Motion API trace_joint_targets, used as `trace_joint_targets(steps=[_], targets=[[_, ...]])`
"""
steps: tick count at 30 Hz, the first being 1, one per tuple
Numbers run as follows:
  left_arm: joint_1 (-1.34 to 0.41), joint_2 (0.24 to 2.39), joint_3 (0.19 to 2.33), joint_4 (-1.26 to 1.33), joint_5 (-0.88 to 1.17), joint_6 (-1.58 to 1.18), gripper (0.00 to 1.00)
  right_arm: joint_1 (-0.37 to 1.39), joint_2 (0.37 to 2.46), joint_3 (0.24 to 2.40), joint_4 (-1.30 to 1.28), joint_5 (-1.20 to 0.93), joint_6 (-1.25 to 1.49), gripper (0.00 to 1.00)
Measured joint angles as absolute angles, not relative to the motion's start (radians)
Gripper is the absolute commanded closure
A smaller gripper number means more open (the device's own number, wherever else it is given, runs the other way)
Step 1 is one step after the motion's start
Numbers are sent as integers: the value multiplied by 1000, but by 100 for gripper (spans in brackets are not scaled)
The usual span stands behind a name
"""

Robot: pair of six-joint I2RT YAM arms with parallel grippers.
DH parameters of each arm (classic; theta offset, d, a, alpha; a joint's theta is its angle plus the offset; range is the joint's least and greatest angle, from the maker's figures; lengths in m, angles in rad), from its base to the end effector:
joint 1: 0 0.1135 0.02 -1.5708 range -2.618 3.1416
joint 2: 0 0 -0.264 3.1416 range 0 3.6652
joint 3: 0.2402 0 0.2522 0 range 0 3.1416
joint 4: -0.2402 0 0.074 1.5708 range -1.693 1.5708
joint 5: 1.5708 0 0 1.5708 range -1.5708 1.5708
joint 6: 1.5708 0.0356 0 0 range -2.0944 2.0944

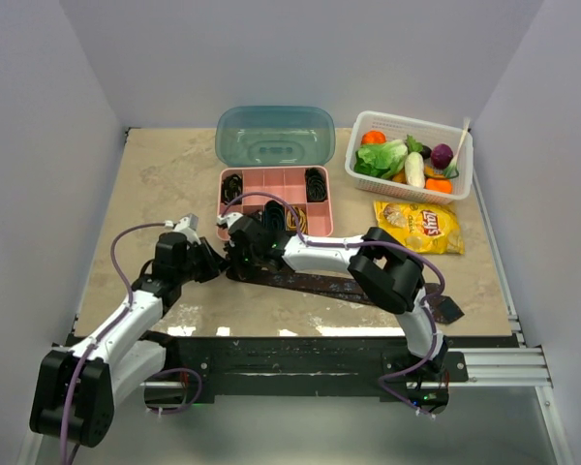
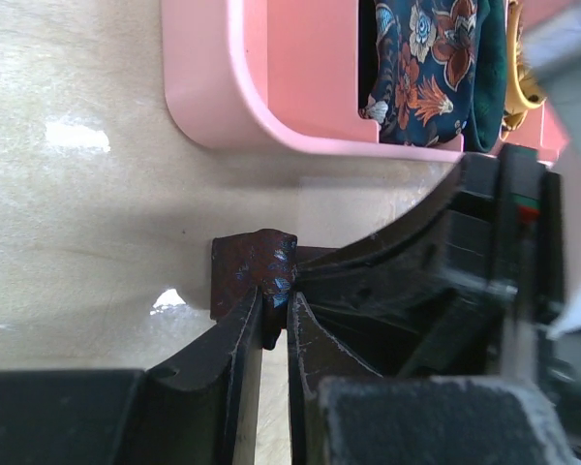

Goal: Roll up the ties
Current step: Roll the tie at the center of the board.

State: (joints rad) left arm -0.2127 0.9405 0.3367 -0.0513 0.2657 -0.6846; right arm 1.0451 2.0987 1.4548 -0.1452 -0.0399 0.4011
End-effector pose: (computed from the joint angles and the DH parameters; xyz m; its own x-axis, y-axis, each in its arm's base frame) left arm 0.1799 -0.0484 0.1711 -0.7188 -0.4690 -0.5131 -0.0611 0.7779 -0.6254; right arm 0.2307 0.4004 0.1647 -0.6708 -0.3789 -0.6375 -0.6696 0.6789 0.3011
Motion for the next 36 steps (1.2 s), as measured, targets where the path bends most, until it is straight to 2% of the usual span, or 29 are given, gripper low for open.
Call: trace_joint_targets(steps=[26, 36], targets=[[-285, 973, 396, -142, 158, -644, 100, 1034, 2111, 1408, -54, -93, 449, 100], [-342, 952, 434, -258, 45, -639, 100, 1042, 2009, 1362, -44, -76, 446, 100]])
